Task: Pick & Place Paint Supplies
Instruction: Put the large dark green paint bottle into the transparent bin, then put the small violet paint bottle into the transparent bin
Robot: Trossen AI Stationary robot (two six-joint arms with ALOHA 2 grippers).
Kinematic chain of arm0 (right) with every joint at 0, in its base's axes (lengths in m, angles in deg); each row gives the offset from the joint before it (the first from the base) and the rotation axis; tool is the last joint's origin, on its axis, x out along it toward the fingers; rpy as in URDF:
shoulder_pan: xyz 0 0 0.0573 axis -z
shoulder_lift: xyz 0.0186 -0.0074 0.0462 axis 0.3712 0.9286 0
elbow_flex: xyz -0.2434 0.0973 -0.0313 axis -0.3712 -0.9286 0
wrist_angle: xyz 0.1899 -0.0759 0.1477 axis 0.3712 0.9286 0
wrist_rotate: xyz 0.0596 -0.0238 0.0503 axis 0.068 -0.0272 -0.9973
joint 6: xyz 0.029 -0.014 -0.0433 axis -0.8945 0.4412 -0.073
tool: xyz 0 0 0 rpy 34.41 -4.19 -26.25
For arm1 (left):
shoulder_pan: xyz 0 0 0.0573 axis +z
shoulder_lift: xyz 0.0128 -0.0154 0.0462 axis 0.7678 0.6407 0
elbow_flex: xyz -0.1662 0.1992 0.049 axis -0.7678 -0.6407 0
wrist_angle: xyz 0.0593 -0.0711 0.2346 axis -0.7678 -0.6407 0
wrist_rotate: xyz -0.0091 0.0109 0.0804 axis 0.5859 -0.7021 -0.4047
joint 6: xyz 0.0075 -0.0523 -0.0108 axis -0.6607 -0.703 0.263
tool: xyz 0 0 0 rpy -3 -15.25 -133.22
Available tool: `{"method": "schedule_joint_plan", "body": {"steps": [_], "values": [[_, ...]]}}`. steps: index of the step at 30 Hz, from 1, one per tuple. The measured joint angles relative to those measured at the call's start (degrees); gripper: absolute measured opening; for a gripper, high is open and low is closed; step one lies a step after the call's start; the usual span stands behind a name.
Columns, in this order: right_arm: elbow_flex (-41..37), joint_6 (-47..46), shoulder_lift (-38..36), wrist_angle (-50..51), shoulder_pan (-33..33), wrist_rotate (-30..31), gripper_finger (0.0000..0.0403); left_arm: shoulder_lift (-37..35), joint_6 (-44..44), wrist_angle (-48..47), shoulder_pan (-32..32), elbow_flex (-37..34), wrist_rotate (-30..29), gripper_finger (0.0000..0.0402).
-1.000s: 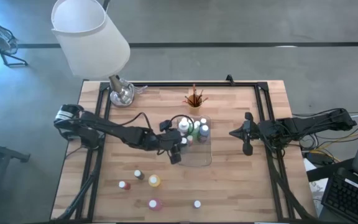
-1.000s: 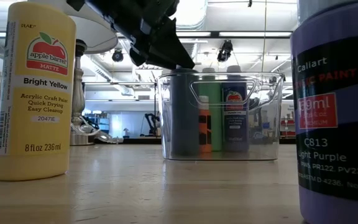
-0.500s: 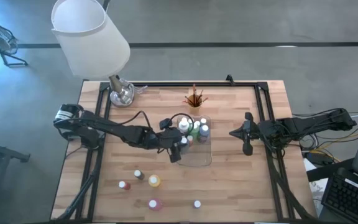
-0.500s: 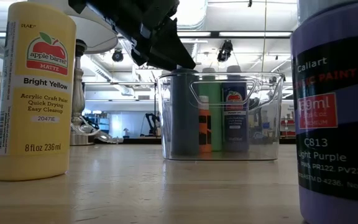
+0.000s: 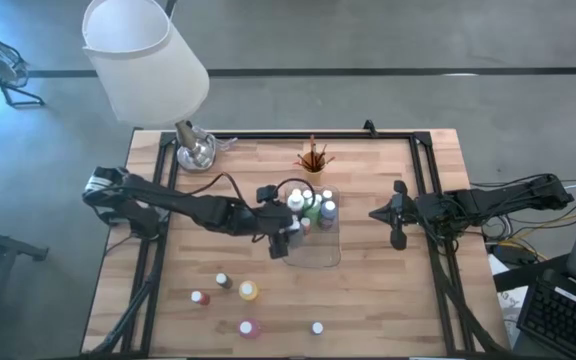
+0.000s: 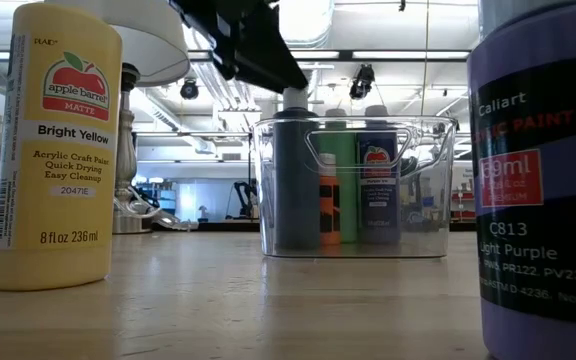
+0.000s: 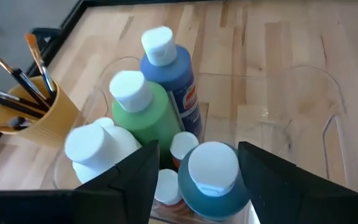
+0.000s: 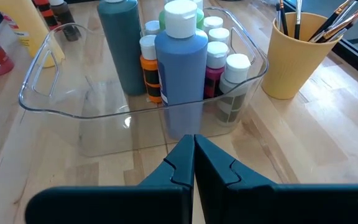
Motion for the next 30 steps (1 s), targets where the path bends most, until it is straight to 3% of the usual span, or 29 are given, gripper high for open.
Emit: {"method": "schedule_joint_plan", "body": {"steps": [9,15,23,30], "values": [[-0.07,-3.33,0.00,-1.43,-0.02,-3.22,0.0008,-8.69,1.35,-2.72,-0.21,0.09,1.32,0.0222],[-0.09,2.19,3.55,-15.15,-1.69,-11.63,0.0008,-19.40,0.46,-3.41,-2.35,0.09,1.57,0.0222],[2.98,4.46,16.93,-24.32,-7.97,-8.25,0.0009,-29.90,-3.74,-3.56,-3.82,-0.02,1.57,0.0222],[13.07,4.12,31.92,-24.88,-19.87,0.91,0.0009,-34.53,-3.76,-3.54,-3.82,-0.02,1.57,0.0223]]}}
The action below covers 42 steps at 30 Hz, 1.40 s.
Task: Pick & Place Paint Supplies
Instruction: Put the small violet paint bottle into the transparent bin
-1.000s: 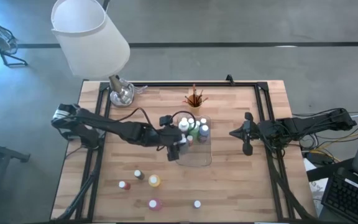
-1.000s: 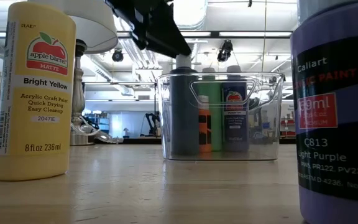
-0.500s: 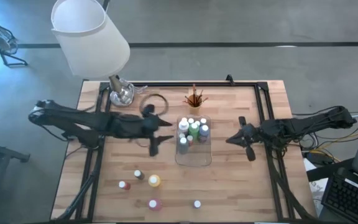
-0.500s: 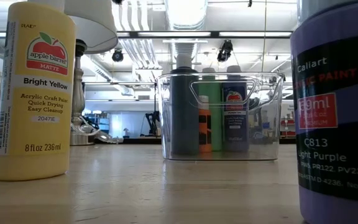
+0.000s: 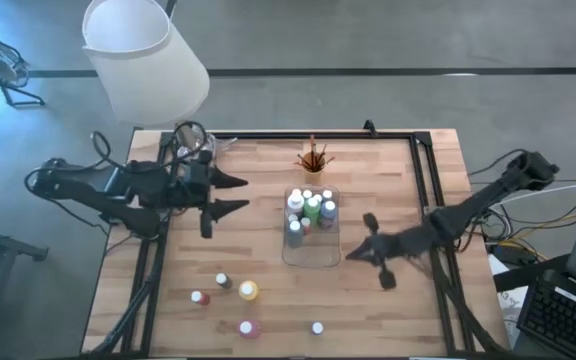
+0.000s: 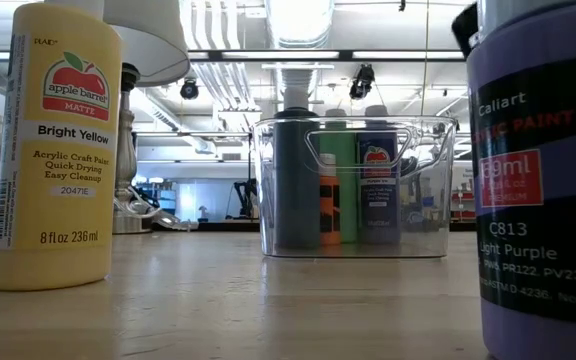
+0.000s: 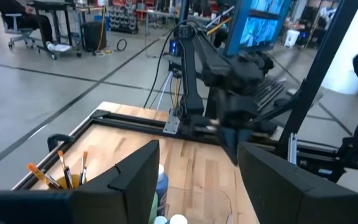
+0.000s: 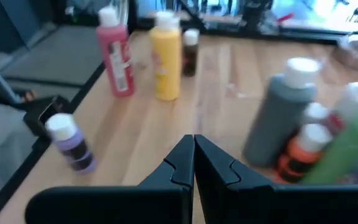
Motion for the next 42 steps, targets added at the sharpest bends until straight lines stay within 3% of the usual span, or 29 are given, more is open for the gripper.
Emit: {"method": "schedule_joint_plan", "body": {"steps": [6,10,15,28,42], "values": [[10.95,-11.82,13.53,13.09,-8.58,8.65,0.0009,-1.05,-0.04,-0.02,0.00,0.00,0.00,0.0223],[17.03,-22.32,21.34,17.75,-10.92,8.94,0.0016,-0.91,-0.04,-0.02,0.00,-0.02,0.00,0.0223],[24.75,-29.30,28.45,19.75,-12.41,6.12,0.0061,-0.40,-0.07,-0.09,0.00,-0.37,0.00,0.0223],[37.07,-30.77,42.30,24.82,-14.10,6.73,0.0186,1.00,-0.07,-0.05,0.00,-0.44,0.00,0.0223],[42.71,-31.09,47.38,24.56,-14.80,5.04,0.0215,2.46,-0.09,0.00,0.02,-0.44,0.00,0.0223]]}}
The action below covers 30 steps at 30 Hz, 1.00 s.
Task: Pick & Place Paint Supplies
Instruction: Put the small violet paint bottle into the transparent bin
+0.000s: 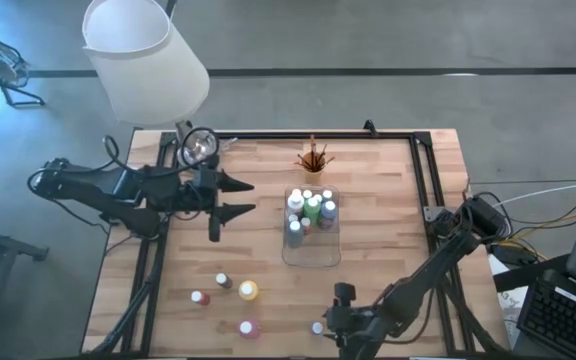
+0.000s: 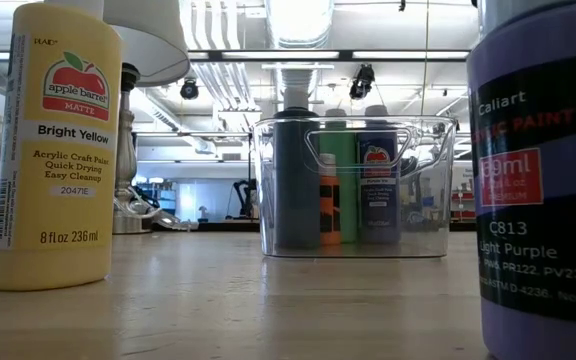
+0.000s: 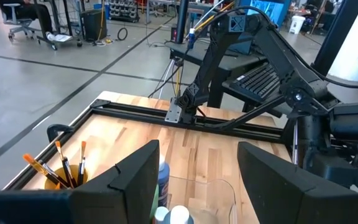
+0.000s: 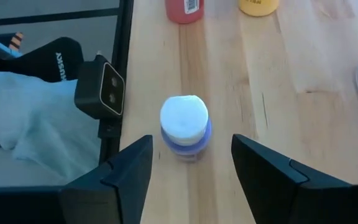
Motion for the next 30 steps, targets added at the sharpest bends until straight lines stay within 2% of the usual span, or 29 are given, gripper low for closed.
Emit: {"method": "schedule_joint_plan", "body": {"steps": [8,23,30], "values": [[-0.42,0.92,0.07,-2.28,0.24,0.14,0.0213,0.23,0.02,0.00,0.00,0.00,0.00,0.0223],[-2.94,3.18,0.09,-8.79,0.66,0.12,0.0251,0.23,0.02,0.04,0.00,0.00,0.00,0.0223],[-3.82,3.12,0.09,-9.95,1.03,0.09,0.0236,0.23,0.02,0.04,0.02,0.00,0.00,0.0223]]}}
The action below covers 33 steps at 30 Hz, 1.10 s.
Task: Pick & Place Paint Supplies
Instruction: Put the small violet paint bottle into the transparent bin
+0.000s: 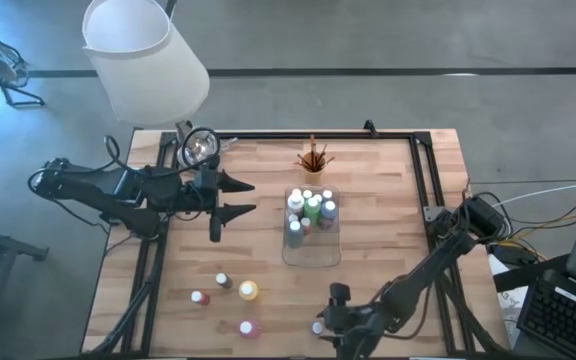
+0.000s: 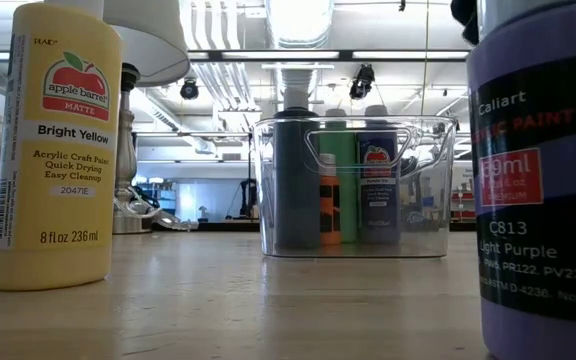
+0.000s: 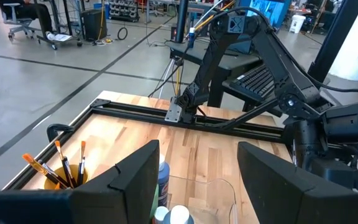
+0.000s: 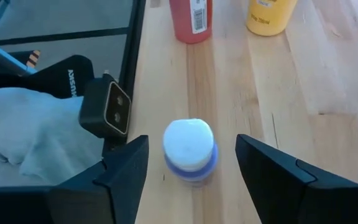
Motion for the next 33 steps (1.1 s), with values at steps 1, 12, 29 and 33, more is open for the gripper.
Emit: {"method": "schedule_joint_plan", "body": {"steps": [1,12,29,33], "values": [[-0.22,0.08,0.00,-0.41,0.04,0.01,0.0234,0.00,0.00,0.00,0.00,0.00,0.00,0.0223],[-1.86,0.12,0.02,-1.90,0.26,-0.03,0.0229,0.00,0.00,0.00,0.00,0.00,0.00,0.0223],[-4.13,3.02,0.02,-7.48,0.37,1.27,0.0217,0.00,0.01,0.02,-0.01,0.00,0.00,0.0223],[-4.24,2.96,0.02,-7.66,0.59,1.40,0.0210,0.00,0.02,0.02,0.00,0.00,-0.02,0.0223]]}}
